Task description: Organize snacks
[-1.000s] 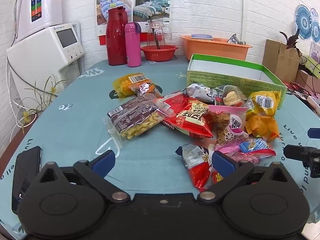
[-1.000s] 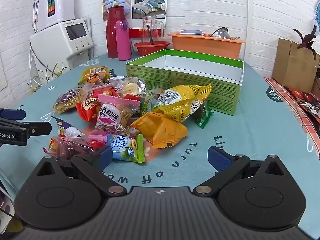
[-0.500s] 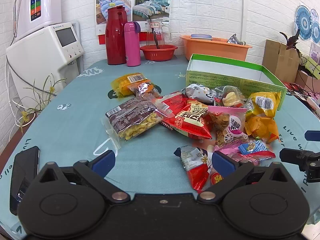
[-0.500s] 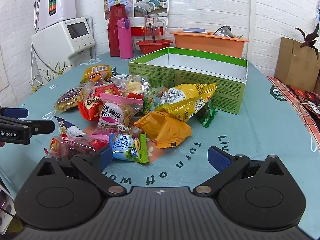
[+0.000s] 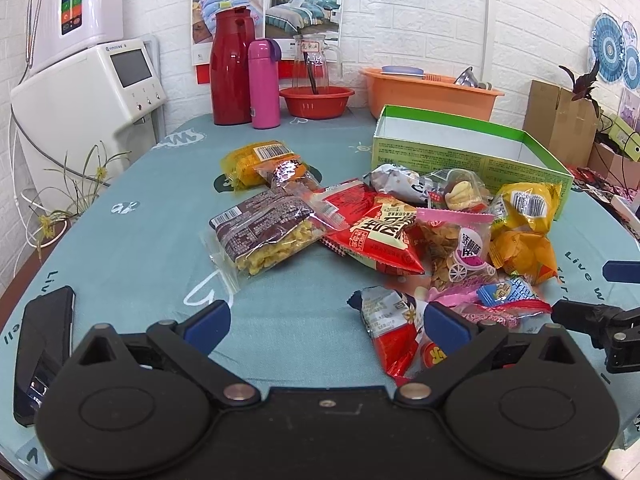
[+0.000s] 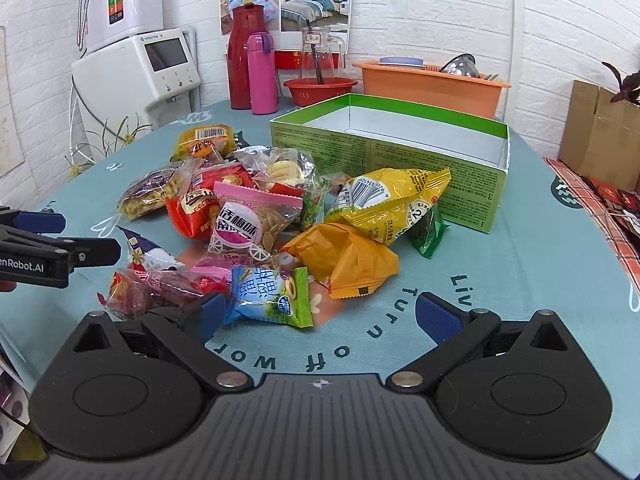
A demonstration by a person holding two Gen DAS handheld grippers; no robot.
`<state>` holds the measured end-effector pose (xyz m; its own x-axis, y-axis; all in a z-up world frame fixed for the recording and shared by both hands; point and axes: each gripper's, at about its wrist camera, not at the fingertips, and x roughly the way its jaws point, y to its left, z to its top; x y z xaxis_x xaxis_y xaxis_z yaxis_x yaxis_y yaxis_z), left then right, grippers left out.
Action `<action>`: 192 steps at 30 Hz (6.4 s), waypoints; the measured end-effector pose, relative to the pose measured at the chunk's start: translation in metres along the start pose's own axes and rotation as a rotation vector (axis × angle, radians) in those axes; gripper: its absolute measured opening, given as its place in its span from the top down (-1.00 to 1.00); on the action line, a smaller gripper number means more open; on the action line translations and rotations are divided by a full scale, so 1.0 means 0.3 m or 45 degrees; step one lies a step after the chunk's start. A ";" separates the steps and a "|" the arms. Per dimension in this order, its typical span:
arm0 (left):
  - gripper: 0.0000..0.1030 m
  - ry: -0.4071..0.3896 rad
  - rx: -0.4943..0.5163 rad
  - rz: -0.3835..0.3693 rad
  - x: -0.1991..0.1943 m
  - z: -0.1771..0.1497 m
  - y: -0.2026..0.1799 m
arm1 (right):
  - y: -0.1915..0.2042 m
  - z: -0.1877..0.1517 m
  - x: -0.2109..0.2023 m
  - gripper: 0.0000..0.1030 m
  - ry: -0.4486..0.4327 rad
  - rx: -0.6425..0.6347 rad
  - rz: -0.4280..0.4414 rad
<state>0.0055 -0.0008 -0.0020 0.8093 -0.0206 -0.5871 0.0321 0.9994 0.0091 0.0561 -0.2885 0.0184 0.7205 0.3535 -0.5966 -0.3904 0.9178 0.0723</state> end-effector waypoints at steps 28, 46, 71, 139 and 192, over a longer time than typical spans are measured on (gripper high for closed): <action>-1.00 -0.021 0.022 -0.061 -0.047 -0.008 -0.027 | 0.030 -0.019 -0.046 -1.00 -0.057 -0.045 0.087; -1.00 -0.020 0.010 -0.206 -0.068 -0.032 0.003 | 0.074 -0.053 -0.054 -1.00 -0.225 -0.065 0.346; -0.17 0.141 -0.090 -0.552 0.061 0.008 -0.005 | 0.195 -0.042 0.069 -0.86 -0.108 -0.388 0.364; -1.00 -0.087 -0.218 -0.555 0.065 0.147 -0.043 | -0.136 0.110 0.098 -1.00 -0.218 0.066 -0.113; 0.04 0.012 -0.109 -0.949 0.326 0.465 -0.329 | -0.252 0.183 -0.023 0.01 -0.375 0.039 -0.050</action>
<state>0.1633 -0.1052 0.0527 0.5855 -0.6932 -0.4202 0.5239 0.7192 -0.4564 0.1122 -0.3504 0.0609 0.8719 0.3506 -0.3418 -0.3447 0.9353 0.0801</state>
